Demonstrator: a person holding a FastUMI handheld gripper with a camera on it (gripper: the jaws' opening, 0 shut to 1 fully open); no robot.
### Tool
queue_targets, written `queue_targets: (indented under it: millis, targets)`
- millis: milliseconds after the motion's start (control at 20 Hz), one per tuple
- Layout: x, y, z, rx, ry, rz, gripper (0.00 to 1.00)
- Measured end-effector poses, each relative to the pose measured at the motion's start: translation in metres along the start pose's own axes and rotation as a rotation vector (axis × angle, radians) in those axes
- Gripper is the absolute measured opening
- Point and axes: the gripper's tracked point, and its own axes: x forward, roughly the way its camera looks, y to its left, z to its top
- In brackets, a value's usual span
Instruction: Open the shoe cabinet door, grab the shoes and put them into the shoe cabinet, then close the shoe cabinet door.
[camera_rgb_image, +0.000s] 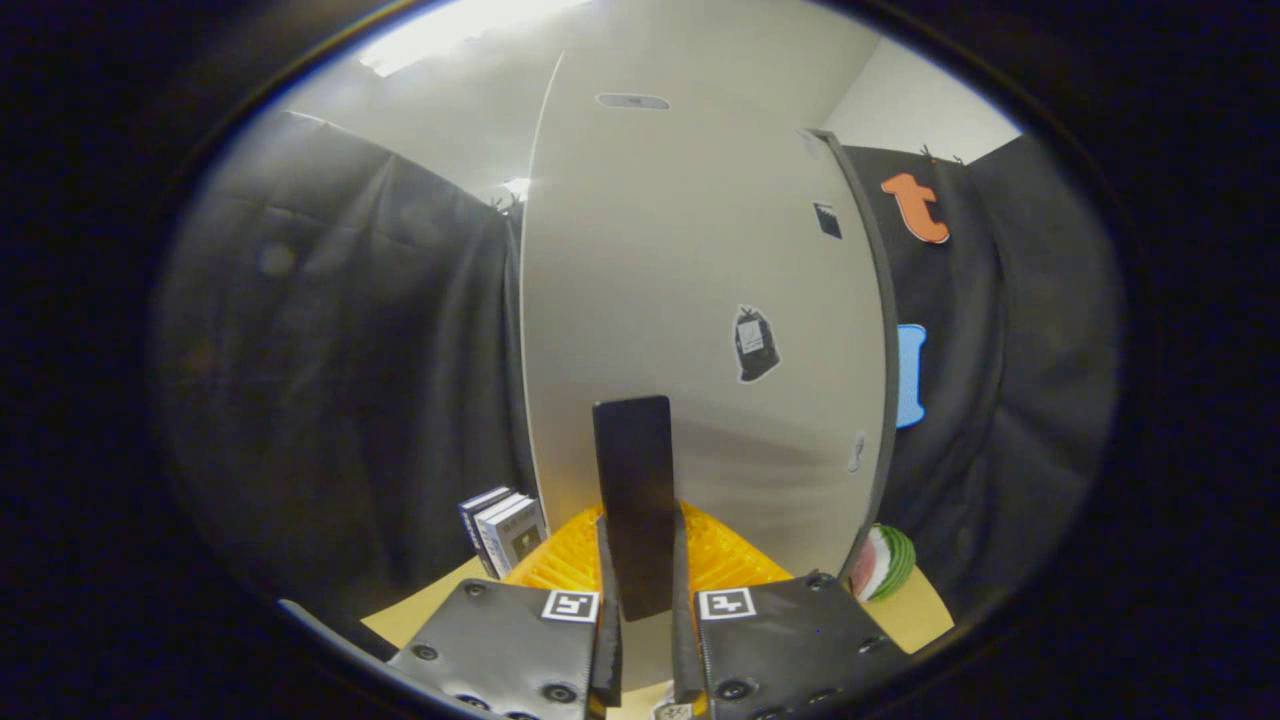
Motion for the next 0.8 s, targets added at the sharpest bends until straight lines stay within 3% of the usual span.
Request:
queue_targets:
  millis: [250,800]
  targets:
    - [-0.04,-0.042,0.004,-0.006,0.011,-0.011,0.21]
    - [-0.088,-0.137,0.022,-0.041,-0.031,-0.164,0.18]
